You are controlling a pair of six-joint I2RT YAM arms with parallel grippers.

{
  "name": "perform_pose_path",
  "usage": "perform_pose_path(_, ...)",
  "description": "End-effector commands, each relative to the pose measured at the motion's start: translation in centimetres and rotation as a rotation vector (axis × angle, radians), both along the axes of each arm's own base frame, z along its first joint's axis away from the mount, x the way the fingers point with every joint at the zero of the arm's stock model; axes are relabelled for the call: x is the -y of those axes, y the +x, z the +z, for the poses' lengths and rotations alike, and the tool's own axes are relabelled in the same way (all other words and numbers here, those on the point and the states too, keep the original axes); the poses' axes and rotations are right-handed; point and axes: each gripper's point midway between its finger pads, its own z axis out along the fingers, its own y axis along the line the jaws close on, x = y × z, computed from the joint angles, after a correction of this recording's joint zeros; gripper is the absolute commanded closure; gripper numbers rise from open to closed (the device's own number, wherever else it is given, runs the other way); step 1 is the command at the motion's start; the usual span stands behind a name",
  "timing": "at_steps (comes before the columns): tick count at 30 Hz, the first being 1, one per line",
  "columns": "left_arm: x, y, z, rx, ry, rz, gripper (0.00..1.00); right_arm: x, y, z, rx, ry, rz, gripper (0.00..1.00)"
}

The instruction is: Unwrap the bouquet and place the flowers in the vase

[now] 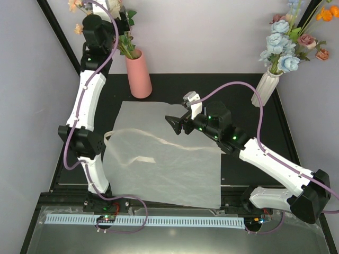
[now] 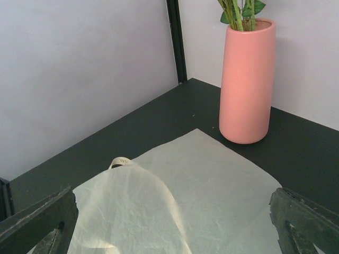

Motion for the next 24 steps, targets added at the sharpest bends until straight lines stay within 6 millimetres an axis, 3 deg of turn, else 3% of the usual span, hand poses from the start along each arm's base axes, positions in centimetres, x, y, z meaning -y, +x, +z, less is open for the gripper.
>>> perform_pose_path(1, -0.3, -4.1, 4.8, 0.065, -0.025, -0.032, 0.02, 0.3, 0.2, 1.2, 0.022, 0.011, -0.018, 0.00)
perform_pose_path(6, -0.3, -7.4, 4.8, 0.042, -0.025, -0.060, 0.01, 0.4, 0.4, 1.2, 0.033, 0.004, -0.030, 0.00)
perform_pose_path(8, -0.6, -9.7, 4.9, 0.045, -0.021, -0.066, 0.01, 0.5, 0.3, 1.4, 0.035, 0.005, -0.032, 0.00)
perform_pose_path(12, -1.2, -13.3, 2.4, 0.005, -0.010, -0.060, 0.01, 0.6, 0.2, 1.6, 0.038, 0.010, -0.030, 0.00)
perform_pose_path(18, -1.4, -18.4, -4.0, -0.076, 0.071, -0.080, 0.01, 0.7, 0.4, 1.6, 0.026, 0.013, -0.041, 0.00)
perform_pose_path(24, -1.8, -20.6, -13.6, -0.258, 0.160, -0.059, 0.01, 1.5, 1.3, 1.7, 0.042, 0.006, -0.106, 0.00)
